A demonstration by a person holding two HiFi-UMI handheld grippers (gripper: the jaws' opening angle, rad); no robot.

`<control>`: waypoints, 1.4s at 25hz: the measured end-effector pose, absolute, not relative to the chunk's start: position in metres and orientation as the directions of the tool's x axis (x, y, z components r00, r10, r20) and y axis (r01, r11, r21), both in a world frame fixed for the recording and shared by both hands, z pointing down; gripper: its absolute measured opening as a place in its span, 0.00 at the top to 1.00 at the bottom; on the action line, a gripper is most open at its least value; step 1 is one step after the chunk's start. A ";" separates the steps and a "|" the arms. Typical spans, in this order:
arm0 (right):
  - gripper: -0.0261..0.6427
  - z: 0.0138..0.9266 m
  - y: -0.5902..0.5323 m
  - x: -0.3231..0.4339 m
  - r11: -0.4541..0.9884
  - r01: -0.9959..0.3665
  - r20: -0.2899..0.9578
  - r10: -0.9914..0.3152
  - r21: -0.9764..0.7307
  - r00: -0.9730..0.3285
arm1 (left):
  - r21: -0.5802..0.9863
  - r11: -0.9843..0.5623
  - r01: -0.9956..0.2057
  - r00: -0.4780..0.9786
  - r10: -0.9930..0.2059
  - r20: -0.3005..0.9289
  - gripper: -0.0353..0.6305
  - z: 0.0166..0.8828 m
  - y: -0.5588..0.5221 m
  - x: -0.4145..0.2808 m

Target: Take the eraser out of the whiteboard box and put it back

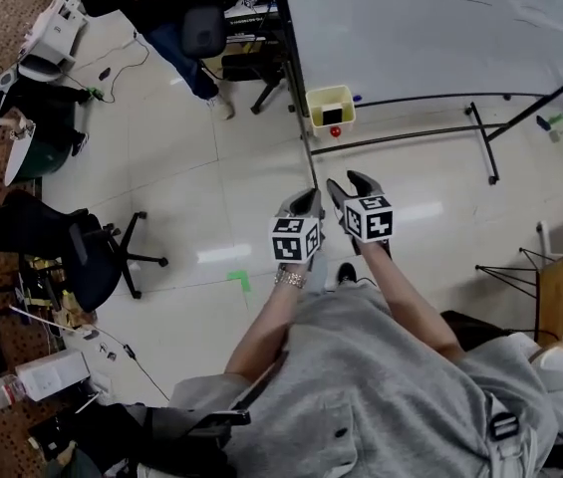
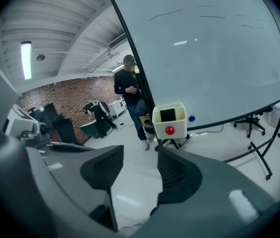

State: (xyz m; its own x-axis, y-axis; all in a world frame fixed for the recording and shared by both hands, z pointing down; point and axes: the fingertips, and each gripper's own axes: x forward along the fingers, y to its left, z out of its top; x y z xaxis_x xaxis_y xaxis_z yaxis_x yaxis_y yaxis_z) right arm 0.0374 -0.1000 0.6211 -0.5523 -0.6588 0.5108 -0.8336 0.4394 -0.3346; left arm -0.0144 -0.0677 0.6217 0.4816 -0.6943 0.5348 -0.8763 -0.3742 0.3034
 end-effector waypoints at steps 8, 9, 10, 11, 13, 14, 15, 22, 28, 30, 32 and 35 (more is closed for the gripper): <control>0.91 0.632 -0.031 0.039 0.444 -0.823 0.538 -0.623 -0.354 -0.568 | 0.277 -0.376 -0.884 0.467 -0.703 0.535 0.94 0.615 -0.021 -0.012; 0.92 0.629 -0.030 0.038 0.452 -0.822 0.536 -0.624 -0.345 -0.568 | 0.276 -0.379 -0.883 0.469 -0.707 0.529 0.94 0.612 -0.022 -0.013; 0.94 0.624 -0.029 0.037 0.460 -0.821 0.532 -0.625 -0.339 -0.571 | 0.276 -0.383 -0.882 0.472 -0.711 0.521 0.94 0.609 -0.023 -0.012; 0.95 0.620 -0.028 0.036 0.465 -0.819 0.527 -0.628 -0.336 -0.573 | 0.278 -0.388 -0.879 0.477 -0.715 0.512 0.94 0.605 -0.023 -0.011; 0.95 0.611 -0.026 0.034 0.470 -0.818 0.515 -0.636 -0.332 -0.574 | 0.278 -0.403 -0.872 0.489 -0.720 0.492 0.94 0.597 -0.022 -0.007; 0.95 0.608 -0.025 0.032 0.473 -0.818 0.511 -0.639 -0.328 -0.575 | 0.275 -0.412 -0.869 0.495 -0.721 0.484 0.94 0.593 -0.021 -0.006; 0.95 0.607 -0.022 0.029 0.479 -0.816 0.511 -0.638 -0.323 -0.576 | 0.272 -0.421 -0.865 0.501 -0.720 0.479 0.94 0.592 -0.020 -0.004; 0.95 0.607 -0.002 0.006 0.533 -0.799 0.541 -0.600 -0.279 -0.589 | 0.277 -0.437 -0.856 0.517 -0.711 0.476 0.94 0.593 -0.007 -0.010; 0.95 0.607 -0.004 0.005 0.519 -0.804 0.540 -0.605 -0.290 -0.585 | 0.282 -0.431 -0.857 0.515 -0.712 0.478 0.94 0.595 -0.006 -0.016; 0.95 0.607 -0.006 0.003 0.519 -0.805 0.541 -0.606 -0.288 -0.584 | 0.282 -0.426 -0.860 0.511 -0.716 0.475 0.94 0.595 -0.009 -0.021; 0.95 0.607 -0.009 0.003 0.519 -0.806 0.542 -0.605 -0.287 -0.583 | 0.282 -0.422 -0.861 0.508 -0.720 0.472 0.94 0.593 -0.012 -0.024; 0.95 0.605 -0.015 0.004 0.518 -0.806 0.539 -0.608 -0.286 -0.582 | 0.279 -0.421 -0.863 0.505 -0.728 0.464 0.94 0.590 -0.018 -0.026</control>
